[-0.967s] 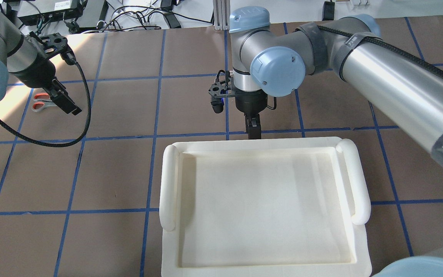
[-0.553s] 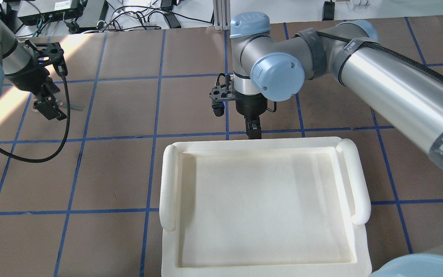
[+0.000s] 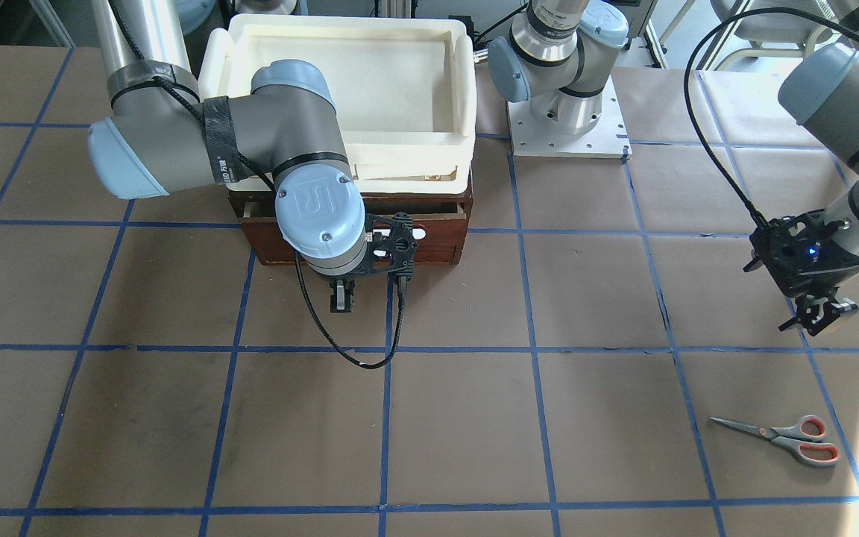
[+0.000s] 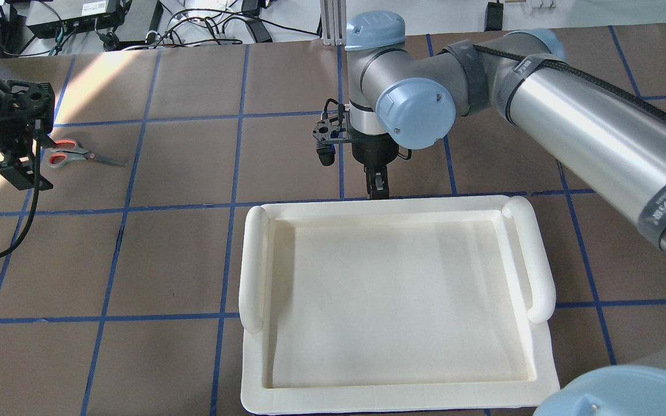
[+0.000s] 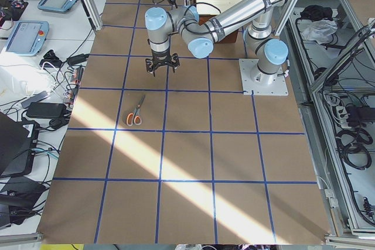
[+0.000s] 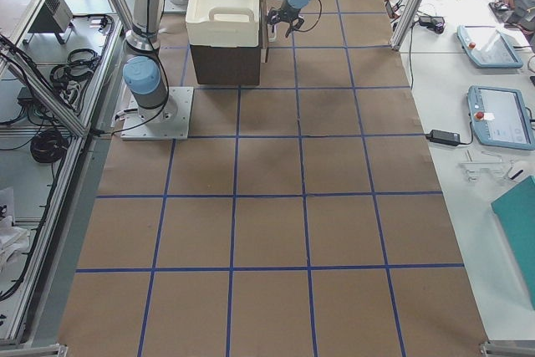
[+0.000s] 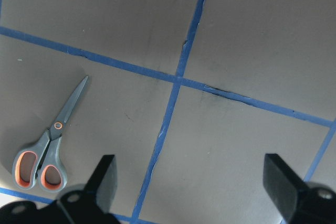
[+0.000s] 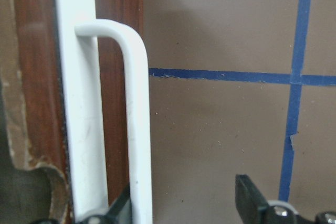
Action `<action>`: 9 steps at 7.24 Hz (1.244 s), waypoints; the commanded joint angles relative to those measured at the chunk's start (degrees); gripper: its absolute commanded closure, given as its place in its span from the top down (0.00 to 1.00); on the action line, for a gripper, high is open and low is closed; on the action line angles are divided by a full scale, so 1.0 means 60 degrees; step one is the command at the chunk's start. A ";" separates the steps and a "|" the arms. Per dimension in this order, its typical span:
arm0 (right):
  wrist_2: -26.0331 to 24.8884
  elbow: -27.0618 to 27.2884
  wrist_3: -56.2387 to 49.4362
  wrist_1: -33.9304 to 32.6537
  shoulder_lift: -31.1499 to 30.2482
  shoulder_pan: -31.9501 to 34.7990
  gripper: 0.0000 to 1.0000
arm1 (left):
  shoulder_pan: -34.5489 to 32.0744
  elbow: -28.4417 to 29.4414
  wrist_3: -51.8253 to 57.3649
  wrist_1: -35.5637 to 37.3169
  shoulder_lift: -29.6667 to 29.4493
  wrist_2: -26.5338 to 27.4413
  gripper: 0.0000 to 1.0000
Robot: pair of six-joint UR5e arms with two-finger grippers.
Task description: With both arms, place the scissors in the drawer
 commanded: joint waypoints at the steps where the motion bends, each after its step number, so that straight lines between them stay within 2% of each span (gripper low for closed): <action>1: 0.0038 -0.1112 -0.0023 0.0058 0.0674 -0.0077 0.61 | 0.0355 0.0391 0.2207 0.0197 -0.0541 -0.0025 0.97; 2: 0.0038 -0.1436 -0.0023 0.0044 0.0940 -0.0092 0.61 | 0.0413 0.0450 0.2901 0.0460 -0.0935 -0.0025 0.96; 3: 0.0038 -0.1642 -0.0052 0.0029 0.1102 -0.0208 0.61 | 0.0501 0.0654 0.3140 0.1057 -0.1171 -0.0011 0.94; 5: 0.0039 -0.2198 -0.0140 0.0044 0.1424 -0.0413 0.62 | 0.0604 0.1253 0.3275 0.1354 -0.1961 -0.0098 0.94; 6: 0.0038 -0.2433 -0.0184 0.0044 0.1513 -0.0516 0.63 | 0.0604 0.1430 0.3318 0.2140 -0.2385 -0.0156 0.94; 9: 0.0053 -0.3049 -0.0272 0.0029 0.2011 -0.0546 0.62 | 0.0590 0.1782 0.3333 0.2396 -0.3134 -0.0669 0.94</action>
